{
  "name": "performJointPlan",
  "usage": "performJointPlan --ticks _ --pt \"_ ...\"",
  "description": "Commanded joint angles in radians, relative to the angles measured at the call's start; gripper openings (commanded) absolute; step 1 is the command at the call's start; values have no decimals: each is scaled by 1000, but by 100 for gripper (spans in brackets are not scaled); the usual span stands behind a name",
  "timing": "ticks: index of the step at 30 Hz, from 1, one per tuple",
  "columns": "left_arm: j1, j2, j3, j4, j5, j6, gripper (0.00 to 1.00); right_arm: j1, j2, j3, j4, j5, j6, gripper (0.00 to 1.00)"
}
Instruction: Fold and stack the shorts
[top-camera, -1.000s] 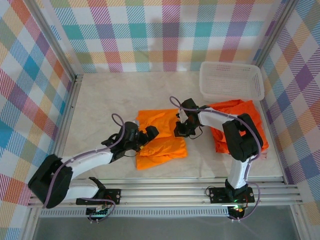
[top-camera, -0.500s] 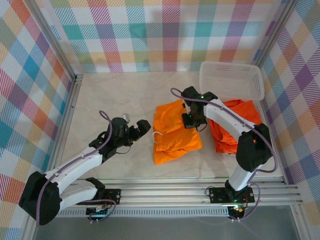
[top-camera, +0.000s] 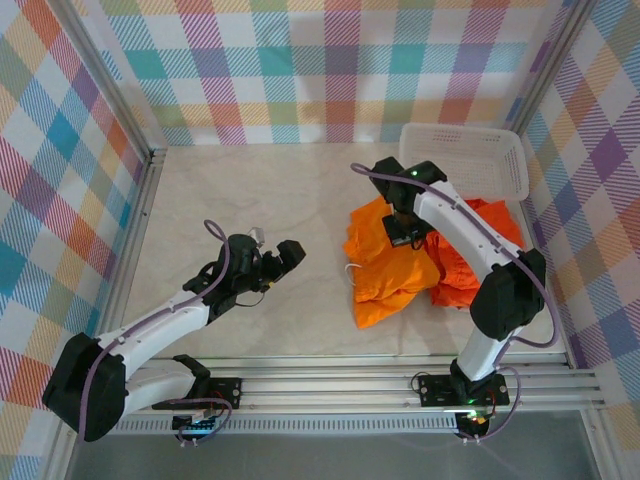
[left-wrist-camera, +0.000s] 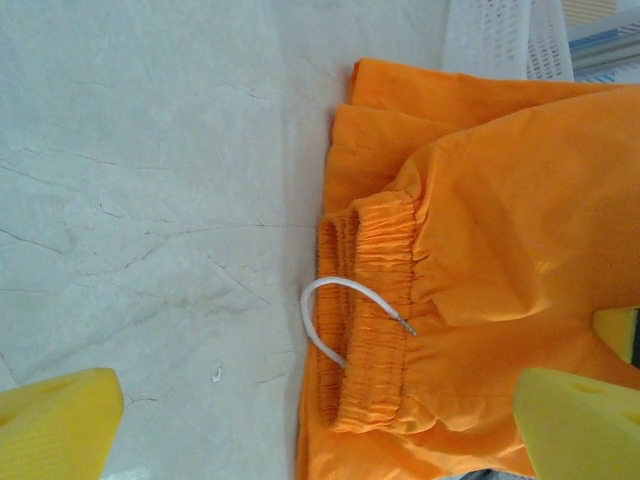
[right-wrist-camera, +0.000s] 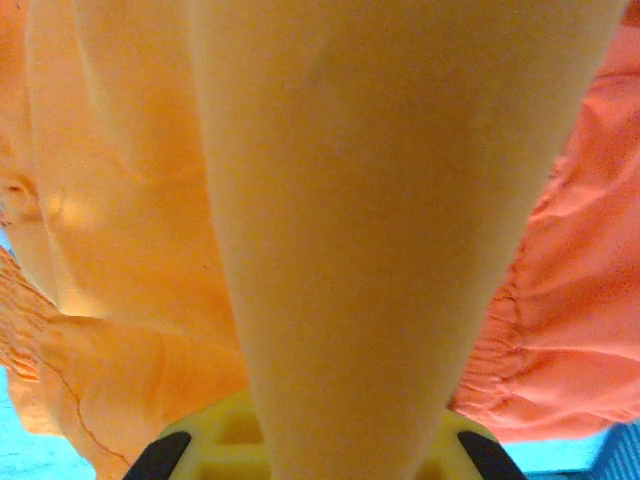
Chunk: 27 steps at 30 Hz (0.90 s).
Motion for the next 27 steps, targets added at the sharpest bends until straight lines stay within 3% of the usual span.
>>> performJointPlan --ticks 1,13,22,27 --pt "10 13 -1 42 19 5 100 -14 -2 87 -108 45 14 0" --pt "11 12 2 43 19 2 100 -79 -34 299 -238 33 -11 0" --pt "10 26 10 40 16 2 100 -221 -75 427 -292 21 -76 0" --pt "10 47 19 37 19 2 100 -329 -88 411 -257 39 -156 0"
